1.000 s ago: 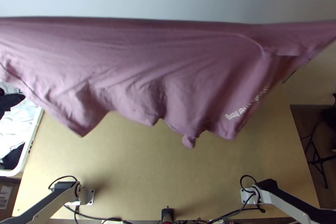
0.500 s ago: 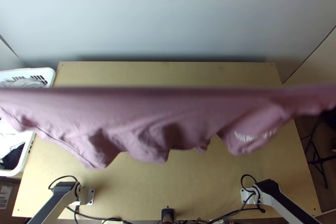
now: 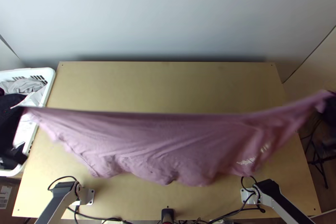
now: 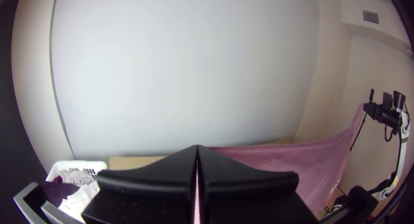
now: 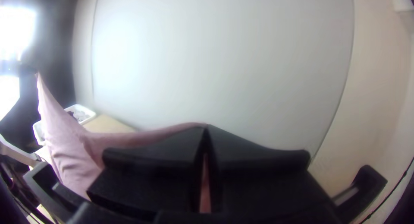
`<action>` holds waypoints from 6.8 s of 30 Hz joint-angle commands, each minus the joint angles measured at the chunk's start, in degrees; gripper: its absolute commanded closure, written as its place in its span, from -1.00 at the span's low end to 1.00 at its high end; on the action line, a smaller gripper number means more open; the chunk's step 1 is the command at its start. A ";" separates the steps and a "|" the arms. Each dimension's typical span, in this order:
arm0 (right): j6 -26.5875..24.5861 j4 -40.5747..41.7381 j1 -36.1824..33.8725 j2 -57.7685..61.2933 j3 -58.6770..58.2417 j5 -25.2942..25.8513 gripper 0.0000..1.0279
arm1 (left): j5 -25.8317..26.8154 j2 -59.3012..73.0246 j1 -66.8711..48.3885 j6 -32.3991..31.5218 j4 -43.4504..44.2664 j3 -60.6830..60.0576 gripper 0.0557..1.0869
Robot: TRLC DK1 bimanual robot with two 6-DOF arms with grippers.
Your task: Fold the t-shirt
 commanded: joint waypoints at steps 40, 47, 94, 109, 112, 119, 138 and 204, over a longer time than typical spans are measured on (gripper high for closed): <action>2.46 47.67 -6.16 73.66 -0.91 -4.79 0.95 | -10.17 59.52 -4.87 -3.55 71.51 -28.00 0.93; 1.67 52.60 -5.90 79.19 2.26 -2.07 0.95 | -13.25 66.90 -5.40 -3.55 80.03 -24.93 0.93; 2.55 65.78 -0.63 47.82 -48.19 1.45 0.95 | -16.76 51.69 -6.71 -3.81 89.96 -54.37 0.93; 2.90 65.69 0.17 37.27 -56.63 1.45 0.95 | -16.85 42.55 -7.24 -4.34 89.52 -64.92 0.93; 2.90 65.25 0.69 35.33 -58.39 1.36 0.95 | -16.85 41.23 -7.15 -4.25 89.44 -66.68 0.93; 5.01 64.73 2.54 30.24 -63.84 1.45 0.95 | -16.85 37.98 -7.15 -4.25 88.65 -69.84 0.93; 5.97 61.12 2.89 19.87 -72.45 1.45 0.95 | -16.85 31.57 -6.54 -4.16 86.71 -78.19 0.93; 5.18 33.26 5.62 3.61 -67.00 -7.52 -0.93 | -20.37 13.72 -6.89 0.93 35.03 -77.22 -0.47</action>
